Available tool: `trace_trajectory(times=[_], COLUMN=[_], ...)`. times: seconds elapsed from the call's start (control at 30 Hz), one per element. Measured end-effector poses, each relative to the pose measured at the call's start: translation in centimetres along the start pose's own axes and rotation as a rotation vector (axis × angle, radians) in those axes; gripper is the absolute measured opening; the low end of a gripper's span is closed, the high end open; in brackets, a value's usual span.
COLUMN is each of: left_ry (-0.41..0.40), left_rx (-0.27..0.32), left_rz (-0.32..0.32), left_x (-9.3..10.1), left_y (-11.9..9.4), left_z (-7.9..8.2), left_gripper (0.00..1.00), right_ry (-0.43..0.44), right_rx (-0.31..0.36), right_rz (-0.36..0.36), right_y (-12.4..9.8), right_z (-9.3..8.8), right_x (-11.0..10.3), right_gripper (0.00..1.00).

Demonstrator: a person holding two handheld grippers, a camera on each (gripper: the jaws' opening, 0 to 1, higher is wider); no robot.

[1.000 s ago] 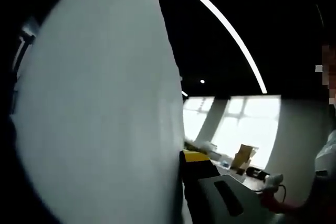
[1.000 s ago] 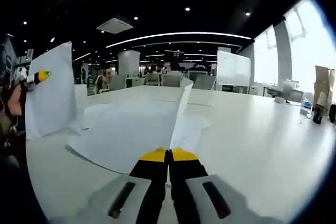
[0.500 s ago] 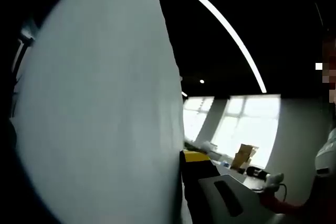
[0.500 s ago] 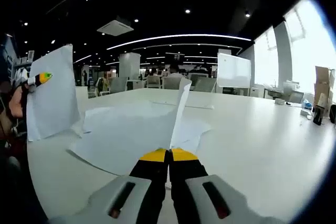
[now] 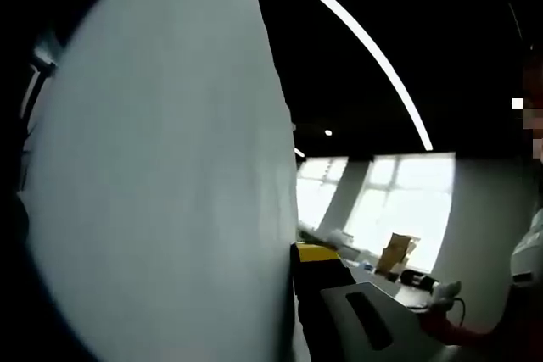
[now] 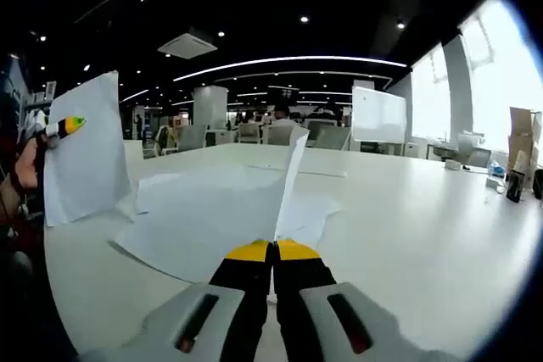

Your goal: Organize the stack of printing papers by aligning and flattening the scattered papers on the table

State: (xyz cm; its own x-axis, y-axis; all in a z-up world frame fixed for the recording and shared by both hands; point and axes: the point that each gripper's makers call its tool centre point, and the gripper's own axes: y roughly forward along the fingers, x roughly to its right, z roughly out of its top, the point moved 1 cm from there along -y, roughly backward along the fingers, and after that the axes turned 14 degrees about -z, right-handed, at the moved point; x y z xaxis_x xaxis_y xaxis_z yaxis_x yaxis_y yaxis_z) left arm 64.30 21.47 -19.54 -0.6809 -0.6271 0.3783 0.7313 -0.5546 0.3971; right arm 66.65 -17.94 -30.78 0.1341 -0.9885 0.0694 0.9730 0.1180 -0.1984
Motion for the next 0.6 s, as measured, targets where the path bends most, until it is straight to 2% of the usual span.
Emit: trace_trajectory(times=[0.6], left_ry=[0.016], left_rx=[-0.007], left_rz=[0.021], left_x=[-0.7], left_y=[-0.1], left_z=[-0.1], left_gripper=[0.06], right_ry=[0.015], right_rx=[0.042], right_rz=[0.02], right_y=[-0.3], right_z=[1.7], right_x=[0.0], right_gripper=[0.0])
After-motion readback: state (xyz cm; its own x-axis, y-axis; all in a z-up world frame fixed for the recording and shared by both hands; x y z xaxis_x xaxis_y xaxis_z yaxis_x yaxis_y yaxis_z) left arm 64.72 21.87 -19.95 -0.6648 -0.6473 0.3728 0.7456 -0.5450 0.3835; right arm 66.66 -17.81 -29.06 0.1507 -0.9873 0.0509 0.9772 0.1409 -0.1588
